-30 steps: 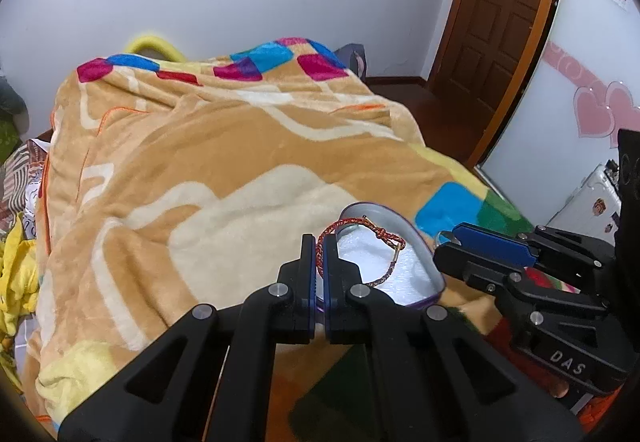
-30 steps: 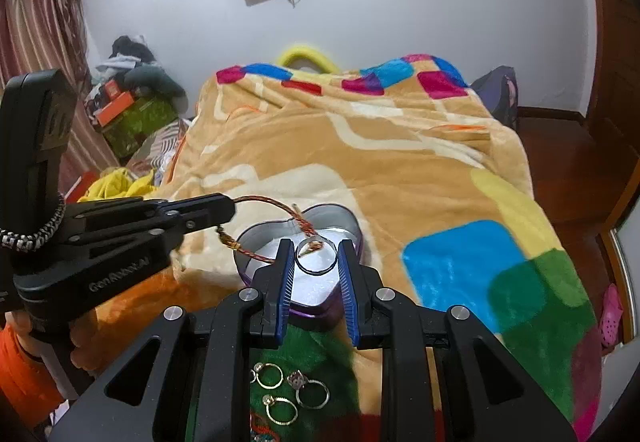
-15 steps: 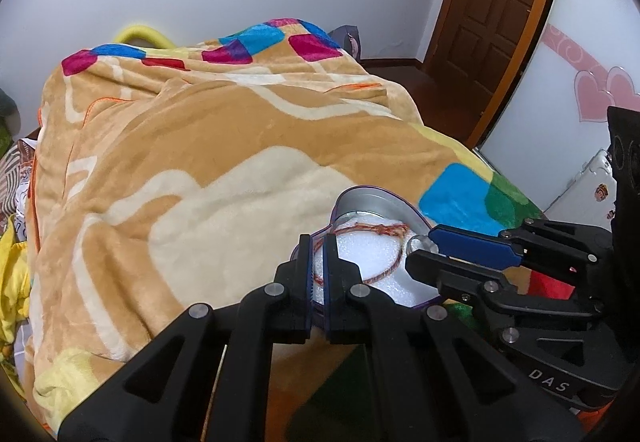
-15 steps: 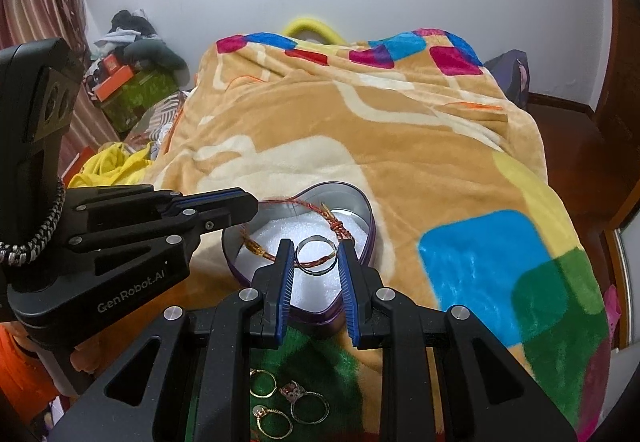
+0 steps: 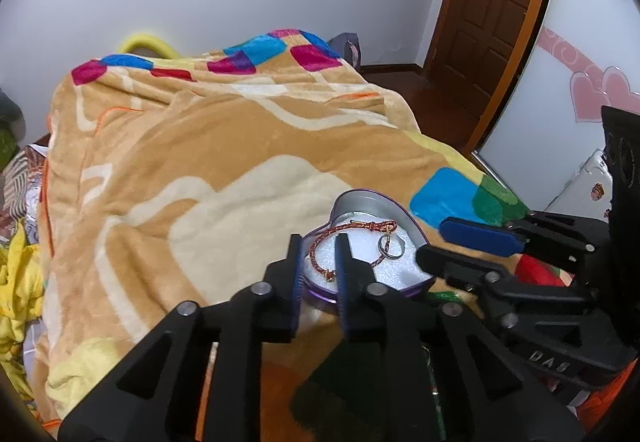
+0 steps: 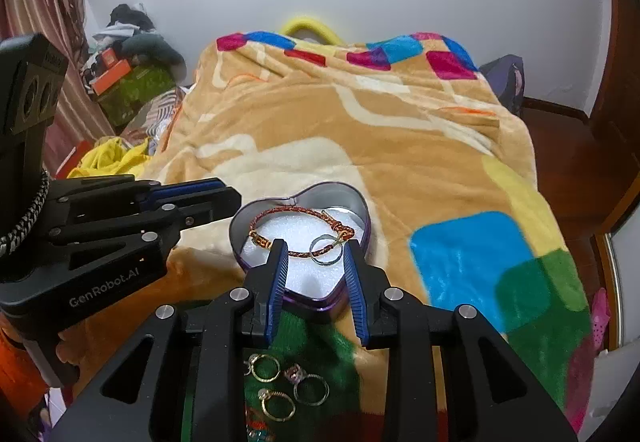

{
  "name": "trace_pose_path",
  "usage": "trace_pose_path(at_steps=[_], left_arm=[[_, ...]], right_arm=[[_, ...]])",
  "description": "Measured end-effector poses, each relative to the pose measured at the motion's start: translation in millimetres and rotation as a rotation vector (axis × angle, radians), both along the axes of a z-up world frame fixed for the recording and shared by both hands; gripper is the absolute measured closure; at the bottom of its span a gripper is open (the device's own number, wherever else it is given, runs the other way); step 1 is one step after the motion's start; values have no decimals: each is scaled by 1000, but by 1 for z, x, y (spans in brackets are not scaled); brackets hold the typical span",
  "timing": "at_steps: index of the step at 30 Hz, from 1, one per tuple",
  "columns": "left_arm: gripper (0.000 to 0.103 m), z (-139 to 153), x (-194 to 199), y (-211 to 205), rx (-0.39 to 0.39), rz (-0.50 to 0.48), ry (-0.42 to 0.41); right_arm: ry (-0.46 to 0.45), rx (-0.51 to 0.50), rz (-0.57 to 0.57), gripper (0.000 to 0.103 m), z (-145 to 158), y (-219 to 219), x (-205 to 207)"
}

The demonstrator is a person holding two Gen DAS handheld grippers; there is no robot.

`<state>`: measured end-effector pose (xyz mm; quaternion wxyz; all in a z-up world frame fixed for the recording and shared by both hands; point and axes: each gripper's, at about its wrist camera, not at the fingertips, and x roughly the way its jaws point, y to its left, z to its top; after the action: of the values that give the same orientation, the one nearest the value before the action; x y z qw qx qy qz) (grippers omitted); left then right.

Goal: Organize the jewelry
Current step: 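Move both open grippers back to the jewelry on the blanket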

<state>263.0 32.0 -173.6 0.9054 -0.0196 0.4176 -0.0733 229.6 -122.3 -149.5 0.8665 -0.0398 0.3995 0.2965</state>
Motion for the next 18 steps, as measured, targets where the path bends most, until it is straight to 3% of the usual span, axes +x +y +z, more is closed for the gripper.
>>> trace_pose_path(at_steps=[9,18], left_arm=[[69,20,-28,-3,11,-1,-21],[66,18,-56,-10,9,-17,19]], right_arm=[[-56,9,-36,77,26,-19,-26],[-59,14,-56,77,30,-32,-50]])
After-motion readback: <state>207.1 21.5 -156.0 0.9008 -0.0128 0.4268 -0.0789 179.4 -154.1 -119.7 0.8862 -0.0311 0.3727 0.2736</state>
